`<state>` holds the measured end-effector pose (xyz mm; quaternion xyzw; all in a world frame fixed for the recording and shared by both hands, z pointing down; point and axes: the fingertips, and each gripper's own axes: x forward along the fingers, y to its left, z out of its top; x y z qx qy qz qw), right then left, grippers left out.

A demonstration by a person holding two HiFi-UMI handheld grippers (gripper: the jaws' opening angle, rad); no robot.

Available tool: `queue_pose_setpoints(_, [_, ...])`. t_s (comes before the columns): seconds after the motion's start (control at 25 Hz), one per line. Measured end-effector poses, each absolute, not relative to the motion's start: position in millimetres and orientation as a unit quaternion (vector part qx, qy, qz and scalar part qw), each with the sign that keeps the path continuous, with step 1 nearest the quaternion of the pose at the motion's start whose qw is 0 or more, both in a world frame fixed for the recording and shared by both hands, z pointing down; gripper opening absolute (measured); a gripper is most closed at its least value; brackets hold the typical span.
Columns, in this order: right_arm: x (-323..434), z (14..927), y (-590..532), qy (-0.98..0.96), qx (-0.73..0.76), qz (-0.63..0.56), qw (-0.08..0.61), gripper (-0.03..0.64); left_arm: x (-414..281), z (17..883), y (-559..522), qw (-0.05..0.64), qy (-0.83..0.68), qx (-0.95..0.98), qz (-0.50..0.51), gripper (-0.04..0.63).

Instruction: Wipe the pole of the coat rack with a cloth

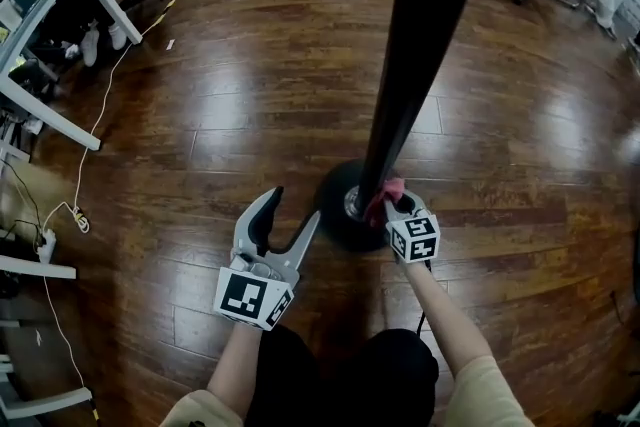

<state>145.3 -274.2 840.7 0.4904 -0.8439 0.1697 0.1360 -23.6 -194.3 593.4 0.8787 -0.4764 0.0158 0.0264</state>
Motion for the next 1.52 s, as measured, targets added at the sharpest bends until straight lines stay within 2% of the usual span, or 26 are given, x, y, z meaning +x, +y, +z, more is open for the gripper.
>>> queue_pose_setpoints(0.2, [145.5,918.2,-277.4,-0.833,0.473,0.234,0.166,0.026,-30.7,590.1,-187.9,0.031,-0.472,0.881,0.008,0.238])
queue_pose_setpoints(0.56, [136.5,997.7,-258.9,-0.828,0.420,0.262,0.264,0.026,-47.8,569.1,-176.8,0.034,-0.463,0.886,0.015,0.233])
queue_pose_setpoints(0.8, [132.5,1008.3,-256.6,-0.836,0.381,0.264,0.294,0.029,-58.0,561.9,-175.3,0.032,-0.465,0.885,0.021,0.232])
queue_pose_setpoints(0.92, [132.3,1011.3,-256.2,-0.839,0.371,0.231,0.324,0.029,-51.3,558.6,-177.9,0.022,-0.454,0.891,0.012,0.227])
queue_pose_setpoints(1.04, [130.2,1007.4,-263.3,-0.841,0.369,0.222,0.326,0.029,-40.3,564.5,-178.0,0.020,-0.425,0.905,0.019,0.227])
queue_pose_setpoints(1.16, [138.8,989.0,-265.4,-0.838,0.373,0.269,0.293,0.037,-34.3,571.7,-170.0,0.020,-0.396,0.916,0.051,0.227])
queue_pose_setpoints(1.28, [153.6,931.8,-278.2,-0.848,0.388,0.295,0.208,0.040,-36.2,560.4,-165.8,0.010,-0.393,0.917,0.068,0.227])
queue_pose_setpoints(1.52, [182.6,726.1,-339.9,-0.895,0.412,0.166,0.037,0.041,-37.6,524.7,-171.0,-0.002,-0.410,0.912,0.019,0.227])
